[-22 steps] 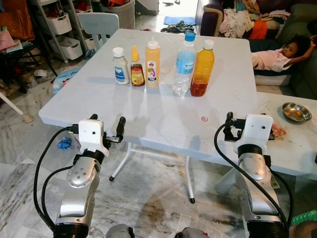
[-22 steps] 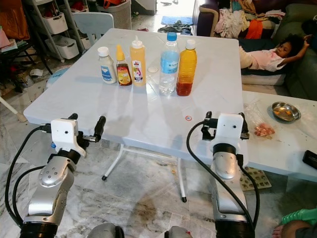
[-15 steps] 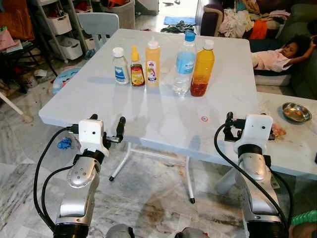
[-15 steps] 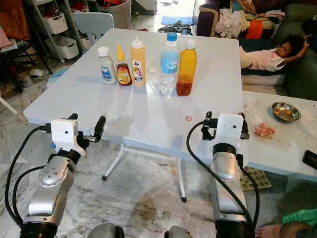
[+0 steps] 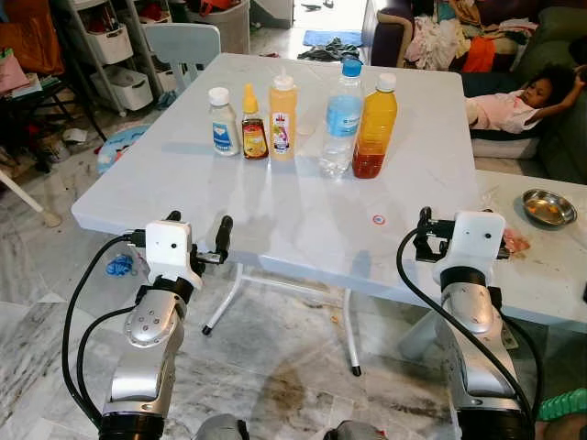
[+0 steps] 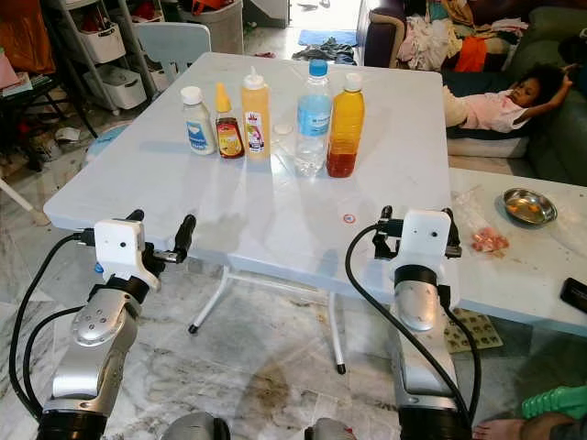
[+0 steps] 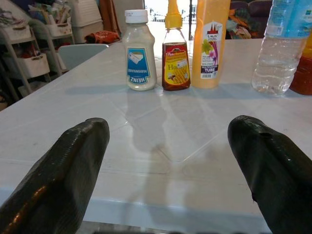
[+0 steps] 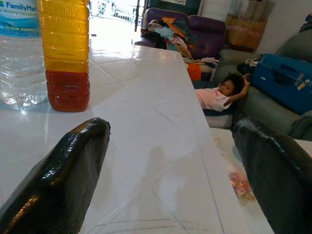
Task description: Restocking fridge
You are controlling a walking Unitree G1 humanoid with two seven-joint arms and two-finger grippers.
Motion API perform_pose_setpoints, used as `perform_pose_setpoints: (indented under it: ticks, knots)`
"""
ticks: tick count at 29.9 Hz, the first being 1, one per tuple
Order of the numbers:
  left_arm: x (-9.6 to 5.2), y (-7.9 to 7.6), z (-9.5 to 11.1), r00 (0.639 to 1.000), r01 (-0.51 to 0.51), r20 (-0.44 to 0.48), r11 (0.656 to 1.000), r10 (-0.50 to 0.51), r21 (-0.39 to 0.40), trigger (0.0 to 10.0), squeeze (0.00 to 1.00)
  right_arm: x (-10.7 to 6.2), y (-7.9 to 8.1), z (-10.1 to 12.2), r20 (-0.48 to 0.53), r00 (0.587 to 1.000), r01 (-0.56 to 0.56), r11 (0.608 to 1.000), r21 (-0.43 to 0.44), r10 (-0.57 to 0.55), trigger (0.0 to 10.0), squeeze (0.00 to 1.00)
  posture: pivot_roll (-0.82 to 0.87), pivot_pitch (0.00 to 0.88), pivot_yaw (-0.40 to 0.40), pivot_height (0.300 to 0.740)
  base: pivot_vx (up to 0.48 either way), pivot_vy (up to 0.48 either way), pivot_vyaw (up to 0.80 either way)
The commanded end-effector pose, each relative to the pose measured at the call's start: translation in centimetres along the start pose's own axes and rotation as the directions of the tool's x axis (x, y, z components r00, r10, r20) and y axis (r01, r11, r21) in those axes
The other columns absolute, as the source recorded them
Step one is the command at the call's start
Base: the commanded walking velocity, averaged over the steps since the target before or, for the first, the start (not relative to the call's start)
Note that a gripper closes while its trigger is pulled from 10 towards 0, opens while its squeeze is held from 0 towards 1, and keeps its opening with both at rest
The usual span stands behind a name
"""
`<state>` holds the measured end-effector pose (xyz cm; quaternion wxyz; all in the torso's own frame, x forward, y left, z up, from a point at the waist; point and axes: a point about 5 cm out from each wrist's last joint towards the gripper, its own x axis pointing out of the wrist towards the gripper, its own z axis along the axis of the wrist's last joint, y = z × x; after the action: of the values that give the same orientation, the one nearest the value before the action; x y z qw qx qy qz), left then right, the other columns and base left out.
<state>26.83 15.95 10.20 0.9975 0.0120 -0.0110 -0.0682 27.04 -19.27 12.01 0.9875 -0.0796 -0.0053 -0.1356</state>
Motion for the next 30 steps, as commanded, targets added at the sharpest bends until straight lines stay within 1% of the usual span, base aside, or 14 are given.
perform_pose_setpoints:
  ticks: [1, 13, 14, 15, 16, 18, 23, 29, 30]
  knots:
    - [2.8, 0.0, 2.1, 0.997, -0.071, -0.011, 0.982, 0.071, -0.173, 10.0, 0.0, 4.0, 1.6, 1.4, -0.104, 0.994, -0.018, 0.997, 0.076, 0.026, 10.0, 0.0, -0.04, 0.0, 0.032, 0.74, 0.0, 0.0, 0.0]
    - [2.8, 0.0, 2.1, 0.997, -0.071, -0.011, 0.982, 0.071, -0.173, 10.0, 0.0, 4.0, 1.6, 1.4, -0.104, 0.994, -0.018, 0.997, 0.076, 0.026, 10.0, 0.0, -0.04, 0.0, 0.032, 0.74, 0.0, 0.0, 0.0]
    - [2.6, 0.5, 1.7, 0.994, -0.112, -0.013, 0.977, 0.111, -0.182, 10.0, 0.0, 3.4, 1.7, 1.2, -0.103, 0.994, -0.026, 0.996, 0.087, 0.035, 10.0, 0.0, -0.03, 0.0, 0.025, 0.74, 0.0, 0.0, 0.0]
    - [2.7, -0.2, 1.6, 0.997, -0.072, -0.011, 0.987, 0.071, -0.143, 10.0, 0.0, 2.9, 1.9, 1.2, -0.062, 0.995, -0.074, 0.995, 0.074, 0.079, 10.0, 0.0, -0.06, 0.0, 0.059, 0.74, 0.0, 0.0, 0.0]
    - [2.7, -0.9, 1.5, 0.999, -0.038, -0.01, 0.992, 0.037, -0.117, 10.0, 0.0, 2.5, 2.1, 1.3, -0.033, 0.993, -0.109, 0.992, 0.067, 0.111, 10.0, 0.0, -0.06, 0.0, 0.059, 0.74, 0.0, 0.0, 0.0]
    - [2.8, -1.7, 1.6, 1.0, 0.004, -0.007, 0.996, -0.004, -0.089, 10.0, 0.0, 2.3, 2.2, 1.2, -0.015, 0.991, -0.135, 0.989, 0.057, 0.136, 10.0, 0.0, -0.06, 0.004, 0.058, 0.74, 0.0, 0.0, 0.0]
    - [2.8, -1.8, 1.6, 1.0, 0.008, -0.006, 0.995, -0.008, -0.096, 10.0, 0.0, 2.1, 2.1, 1.4, 0.005, 0.989, -0.146, 0.988, 0.051, 0.146, 10.0, 0.0, -0.06, 0.008, 0.061, 0.74, 0.0, 0.0, 0.0]
    - [3.0, -2.4, 1.6, 1.0, 0.02, -0.012, 0.994, -0.022, -0.108, 10.0, 0.0, 2.1, 1.8, 1.4, 0.012, 0.989, -0.15, 0.988, 0.02, 0.15, 10.0, 0.0, -0.07, 0.006, 0.063, 0.74, 0.0, 0.0, 0.0]
    - [3.2, -2.6, 1.7, 1.0, 0.023, -0.009, 0.994, -0.025, -0.109, 10.0, 0.0, 2.1, 1.7, 1.3, 0.009, 0.989, -0.148, 0.989, 0.021, 0.147, 10.0, 0.0, -0.07, 0.021, 0.064, 0.74, 0.0, 0.0, 0.0]
